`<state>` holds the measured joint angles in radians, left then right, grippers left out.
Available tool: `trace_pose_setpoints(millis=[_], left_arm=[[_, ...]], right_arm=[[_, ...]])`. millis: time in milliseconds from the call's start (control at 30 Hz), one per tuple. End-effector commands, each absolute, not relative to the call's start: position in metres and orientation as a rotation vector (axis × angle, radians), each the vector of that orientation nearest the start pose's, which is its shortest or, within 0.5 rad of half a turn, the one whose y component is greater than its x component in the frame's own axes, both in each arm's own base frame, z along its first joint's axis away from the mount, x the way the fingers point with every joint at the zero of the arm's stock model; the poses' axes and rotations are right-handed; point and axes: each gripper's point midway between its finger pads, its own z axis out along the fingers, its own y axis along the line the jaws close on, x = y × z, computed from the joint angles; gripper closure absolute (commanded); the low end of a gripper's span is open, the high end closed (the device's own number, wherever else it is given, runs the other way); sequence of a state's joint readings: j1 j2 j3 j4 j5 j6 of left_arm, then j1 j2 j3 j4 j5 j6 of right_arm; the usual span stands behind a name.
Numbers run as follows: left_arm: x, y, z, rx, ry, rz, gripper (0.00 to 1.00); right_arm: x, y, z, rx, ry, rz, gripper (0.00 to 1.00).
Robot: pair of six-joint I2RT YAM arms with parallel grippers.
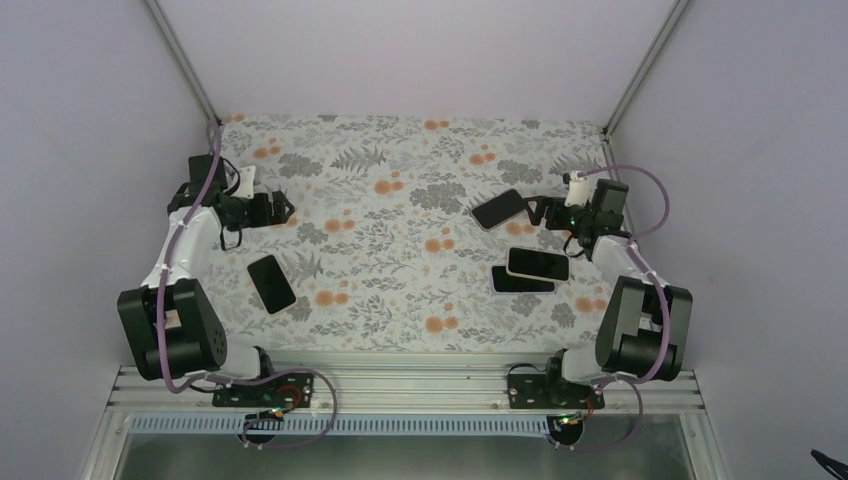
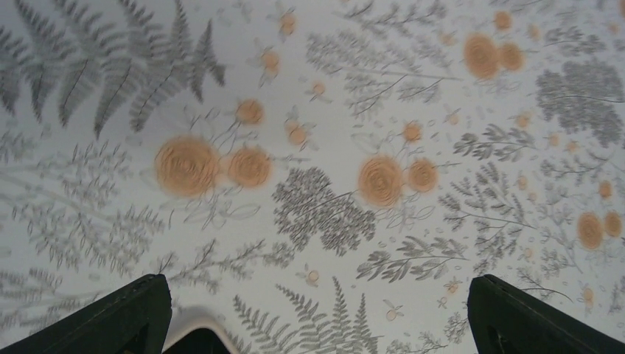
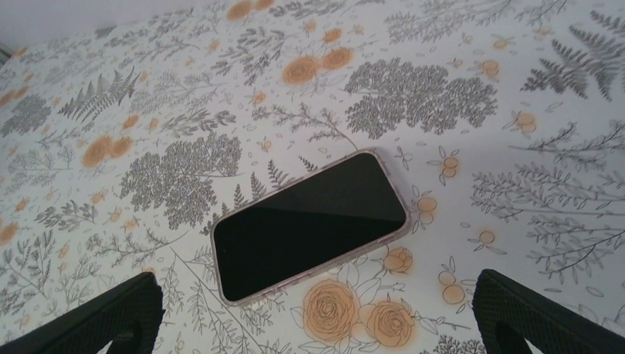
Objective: Take the phone out of the phone case
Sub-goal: Move the phone to the center of the board.
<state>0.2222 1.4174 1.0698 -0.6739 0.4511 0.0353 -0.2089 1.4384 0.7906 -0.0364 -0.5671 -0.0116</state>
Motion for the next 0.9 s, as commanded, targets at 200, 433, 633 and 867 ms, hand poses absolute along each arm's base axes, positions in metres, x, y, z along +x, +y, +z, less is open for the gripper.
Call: trace_pose_setpoints(millis=[200,433,633,867], left_arm=[[0.323,0.02,0.117,-0.37,2.656,-0.358,0.0],[0.311,0.034,0.085,-0.486,2.765,-0.256,0.0],[0.305,0.042,0.066,-0.555,2.823,-0.201,0.0],[0.295,0.053,0.052,-0.648,2.874,-0.114,0.0]], right_arm=[[0.412,0.003,0.167,-0.079,2.027,0.411,0.01],[0.415,0.0,0.17,-0.077,2.013,0.389,0.01],[0.416,-0.002,0.168,-0.068,2.015,0.379,0.01],[0.417,-0.005,0.164,-0.058,2.024,0.371,0.01]])
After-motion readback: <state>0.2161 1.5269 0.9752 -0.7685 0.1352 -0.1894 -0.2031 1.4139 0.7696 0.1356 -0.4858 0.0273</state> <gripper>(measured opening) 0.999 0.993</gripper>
